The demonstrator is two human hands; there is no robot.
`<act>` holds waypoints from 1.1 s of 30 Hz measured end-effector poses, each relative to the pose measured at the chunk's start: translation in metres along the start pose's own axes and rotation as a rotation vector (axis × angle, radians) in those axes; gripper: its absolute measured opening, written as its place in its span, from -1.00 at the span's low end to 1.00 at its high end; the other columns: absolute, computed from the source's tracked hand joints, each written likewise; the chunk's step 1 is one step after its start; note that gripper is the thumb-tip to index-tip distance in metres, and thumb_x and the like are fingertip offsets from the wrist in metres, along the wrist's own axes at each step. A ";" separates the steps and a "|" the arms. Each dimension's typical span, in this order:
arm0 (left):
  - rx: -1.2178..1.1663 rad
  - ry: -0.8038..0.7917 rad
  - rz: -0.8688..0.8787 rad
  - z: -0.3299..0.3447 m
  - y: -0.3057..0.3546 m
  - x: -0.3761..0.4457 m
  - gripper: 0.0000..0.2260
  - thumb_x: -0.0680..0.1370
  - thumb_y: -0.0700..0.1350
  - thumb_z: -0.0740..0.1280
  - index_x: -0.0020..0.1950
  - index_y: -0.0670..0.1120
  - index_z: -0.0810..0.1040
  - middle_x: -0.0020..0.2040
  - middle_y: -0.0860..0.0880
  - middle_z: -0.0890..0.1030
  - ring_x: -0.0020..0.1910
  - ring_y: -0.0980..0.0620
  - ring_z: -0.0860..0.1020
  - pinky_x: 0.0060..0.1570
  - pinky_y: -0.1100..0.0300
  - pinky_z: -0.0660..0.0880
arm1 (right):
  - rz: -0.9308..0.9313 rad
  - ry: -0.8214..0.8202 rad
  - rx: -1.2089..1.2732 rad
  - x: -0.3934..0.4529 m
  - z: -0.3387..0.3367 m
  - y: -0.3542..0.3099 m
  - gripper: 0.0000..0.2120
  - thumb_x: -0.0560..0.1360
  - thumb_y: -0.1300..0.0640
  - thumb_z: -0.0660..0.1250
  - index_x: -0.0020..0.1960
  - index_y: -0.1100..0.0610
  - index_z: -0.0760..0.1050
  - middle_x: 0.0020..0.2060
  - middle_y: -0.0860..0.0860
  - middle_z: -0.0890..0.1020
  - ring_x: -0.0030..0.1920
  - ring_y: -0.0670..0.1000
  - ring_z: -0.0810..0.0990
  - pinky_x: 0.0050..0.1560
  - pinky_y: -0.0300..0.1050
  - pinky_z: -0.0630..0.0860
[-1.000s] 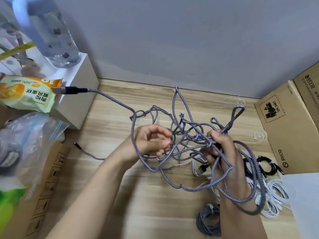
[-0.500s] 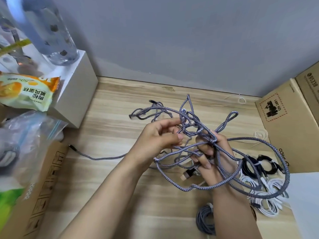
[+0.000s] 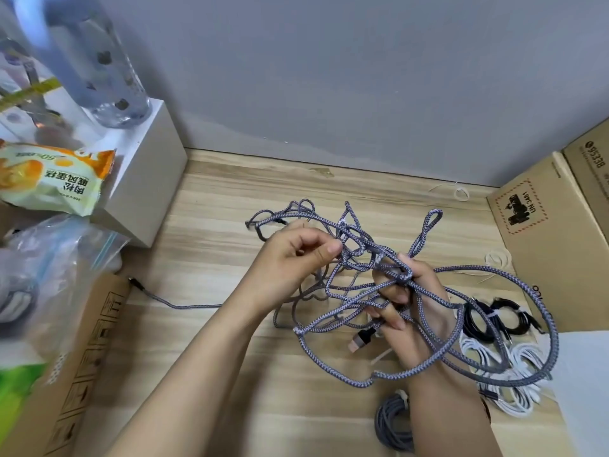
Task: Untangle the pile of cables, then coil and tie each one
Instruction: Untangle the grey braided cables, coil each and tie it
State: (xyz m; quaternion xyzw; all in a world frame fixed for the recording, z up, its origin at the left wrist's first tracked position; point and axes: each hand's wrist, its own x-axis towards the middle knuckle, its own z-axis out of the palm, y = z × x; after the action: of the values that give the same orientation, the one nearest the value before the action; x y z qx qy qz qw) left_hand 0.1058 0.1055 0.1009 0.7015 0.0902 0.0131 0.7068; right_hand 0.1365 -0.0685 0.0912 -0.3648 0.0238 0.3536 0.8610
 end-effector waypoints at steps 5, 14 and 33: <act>-0.148 -0.041 -0.125 0.002 0.003 -0.001 -0.71 0.33 0.00 0.44 -0.12 -0.21 0.60 -0.22 -0.09 0.59 -0.21 0.09 0.50 -0.17 0.38 0.42 | 0.030 0.206 -0.071 -0.002 0.020 -0.005 -0.79 0.34 0.09 0.25 -0.23 0.20 0.60 -0.60 -0.08 0.32 -0.66 -0.20 0.22 -0.66 -0.34 -0.02; -0.451 0.041 -0.248 0.003 -0.004 0.001 -0.69 0.21 -0.31 0.43 -0.09 -0.12 0.57 -0.27 -0.01 0.62 -0.29 0.12 0.59 -0.23 0.35 0.50 | 0.063 0.292 -0.232 -0.009 0.036 -0.004 -0.73 0.56 0.26 0.07 -0.22 0.26 0.47 -0.65 0.00 0.43 -0.67 -0.19 0.40 -0.72 -0.38 0.27; 0.283 0.326 0.282 -0.021 -0.019 0.020 -0.65 0.44 -0.52 0.19 -0.20 -0.05 0.46 -0.29 0.13 0.50 -0.36 0.14 0.49 -0.26 0.31 0.46 | -0.003 0.315 -0.199 -0.011 0.027 -0.013 -0.82 0.18 0.05 0.43 -0.51 0.09 0.49 -0.60 -0.08 0.28 -0.64 -0.18 0.23 -0.68 -0.37 0.16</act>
State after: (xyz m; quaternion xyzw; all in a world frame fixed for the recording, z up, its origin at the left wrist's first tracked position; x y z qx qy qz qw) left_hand 0.1205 0.1287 0.0799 0.7876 0.1052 0.2116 0.5691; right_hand 0.1305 -0.0641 0.1222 -0.4991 0.1225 0.2913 0.8069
